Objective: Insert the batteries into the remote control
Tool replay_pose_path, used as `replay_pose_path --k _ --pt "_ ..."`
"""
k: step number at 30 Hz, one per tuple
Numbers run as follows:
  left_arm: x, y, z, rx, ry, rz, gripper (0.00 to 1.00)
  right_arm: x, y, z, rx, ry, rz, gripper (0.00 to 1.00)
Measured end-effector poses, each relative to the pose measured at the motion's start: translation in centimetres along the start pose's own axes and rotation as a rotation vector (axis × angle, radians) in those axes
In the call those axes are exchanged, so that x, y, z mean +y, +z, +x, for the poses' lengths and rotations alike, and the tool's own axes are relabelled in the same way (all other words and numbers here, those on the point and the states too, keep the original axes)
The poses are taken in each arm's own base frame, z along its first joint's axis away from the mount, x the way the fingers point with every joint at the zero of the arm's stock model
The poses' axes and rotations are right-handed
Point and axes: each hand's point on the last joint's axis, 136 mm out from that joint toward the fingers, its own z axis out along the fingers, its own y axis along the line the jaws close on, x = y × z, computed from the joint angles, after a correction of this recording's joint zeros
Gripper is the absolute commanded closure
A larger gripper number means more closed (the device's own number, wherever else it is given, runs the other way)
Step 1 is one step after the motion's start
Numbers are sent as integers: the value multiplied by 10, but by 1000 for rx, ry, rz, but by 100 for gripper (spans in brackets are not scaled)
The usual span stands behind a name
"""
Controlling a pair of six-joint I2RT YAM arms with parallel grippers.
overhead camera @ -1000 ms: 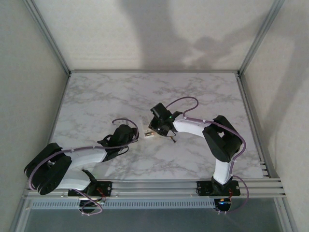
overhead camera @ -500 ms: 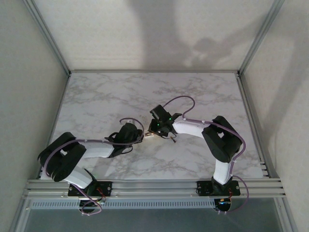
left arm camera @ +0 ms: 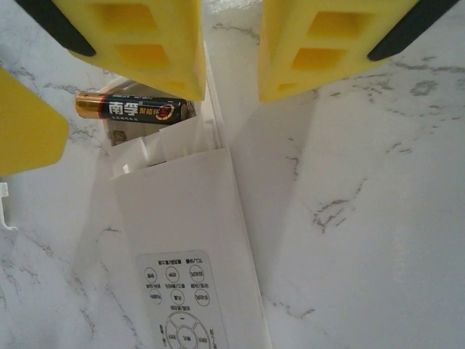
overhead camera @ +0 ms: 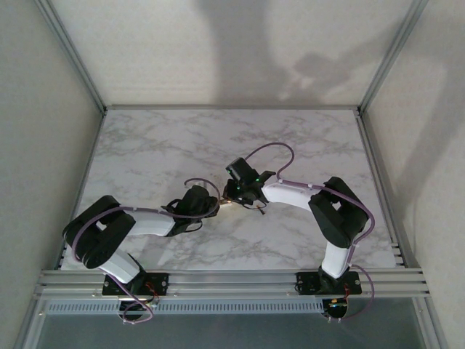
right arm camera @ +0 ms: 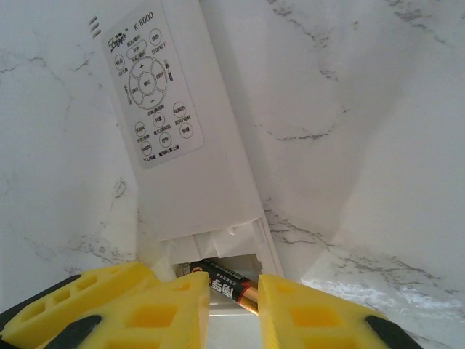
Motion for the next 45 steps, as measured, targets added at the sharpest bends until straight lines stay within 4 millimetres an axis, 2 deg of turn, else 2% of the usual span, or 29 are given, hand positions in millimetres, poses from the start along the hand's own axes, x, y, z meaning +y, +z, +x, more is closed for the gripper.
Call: replay_pose_path --k 22,33,45 --pt "-4 1 2 31 13 -23 71 -4 0 3 2 0 3 75" --pt "-16 -1 -1 27 20 -3 69 -4 0 3 -2 -1 -3 75" --pt "-13 11 4 56 27 -42 70 -13 3 8 5 1 12 75"
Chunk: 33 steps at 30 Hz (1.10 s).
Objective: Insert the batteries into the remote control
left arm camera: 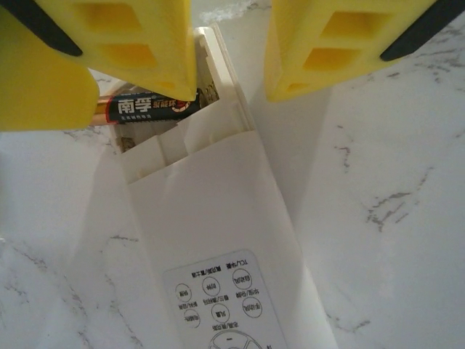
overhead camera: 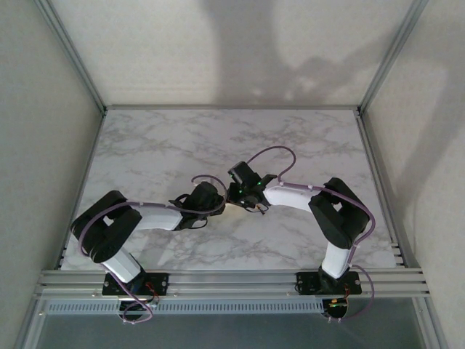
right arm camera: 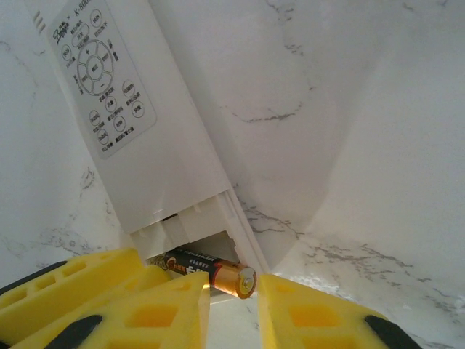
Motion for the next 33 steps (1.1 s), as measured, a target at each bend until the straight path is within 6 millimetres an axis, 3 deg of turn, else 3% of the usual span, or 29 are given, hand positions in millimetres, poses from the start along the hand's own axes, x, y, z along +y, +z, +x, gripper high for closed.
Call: replay_pose_path --k 13,33 --pt "1 6 -3 -10 13 -54 76 3 -3 -1 -4 -14 -12 76" --pt "0 6 -3 -12 14 -55 74 3 -7 2 1 -39 -23 77"
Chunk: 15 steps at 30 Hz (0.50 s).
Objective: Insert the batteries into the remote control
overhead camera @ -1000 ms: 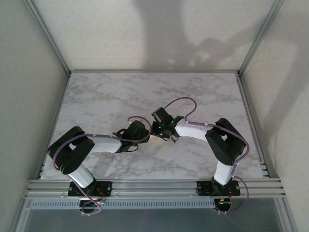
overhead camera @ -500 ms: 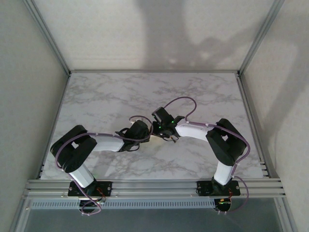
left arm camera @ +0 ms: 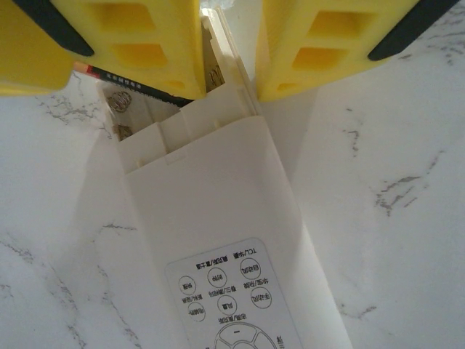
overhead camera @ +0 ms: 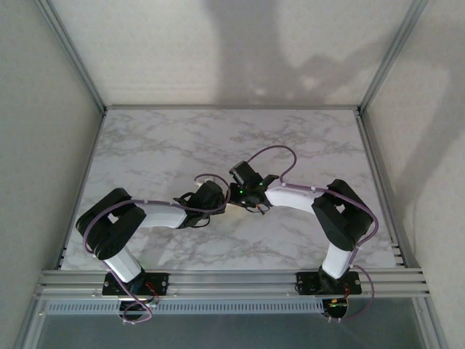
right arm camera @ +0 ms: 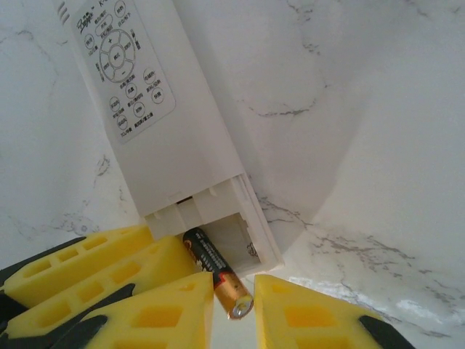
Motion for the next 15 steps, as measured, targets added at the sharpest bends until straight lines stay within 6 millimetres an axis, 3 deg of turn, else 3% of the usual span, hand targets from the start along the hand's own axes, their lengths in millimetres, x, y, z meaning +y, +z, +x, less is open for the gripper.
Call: replay_pose_path --k 15 --pt "0 0 0 0 0 0 75 -4 -1 8 17 -16 7 79"
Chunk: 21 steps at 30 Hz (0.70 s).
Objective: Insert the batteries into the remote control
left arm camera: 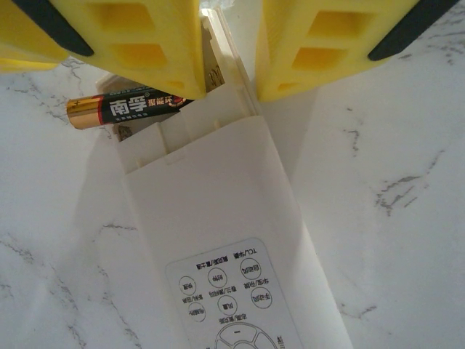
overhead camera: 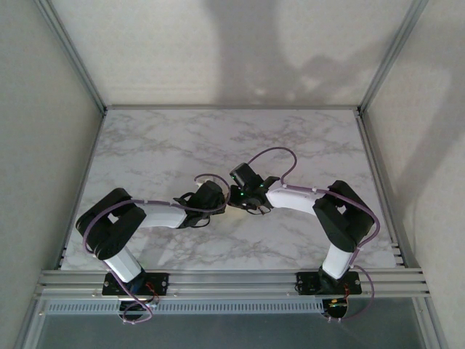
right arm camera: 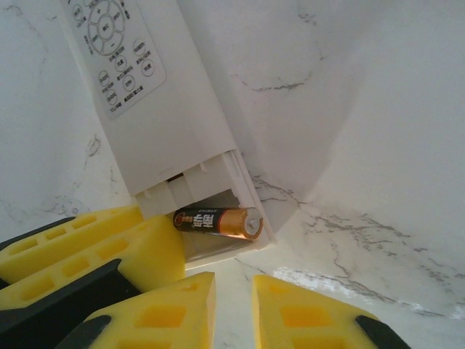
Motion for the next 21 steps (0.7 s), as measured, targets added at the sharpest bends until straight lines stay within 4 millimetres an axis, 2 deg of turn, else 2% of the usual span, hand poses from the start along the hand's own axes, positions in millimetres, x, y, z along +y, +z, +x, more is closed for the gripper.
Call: replay_pose_path --k 5,12,21 --pt "0 0 0 0 0 0 75 -3 -3 -5 -19 -29 33 80" --pt "0 0 0 0 0 0 75 8 -8 -18 -47 -63 22 81" --pt "0 0 0 0 0 0 75 0 4 -18 -28 -68 54 82"
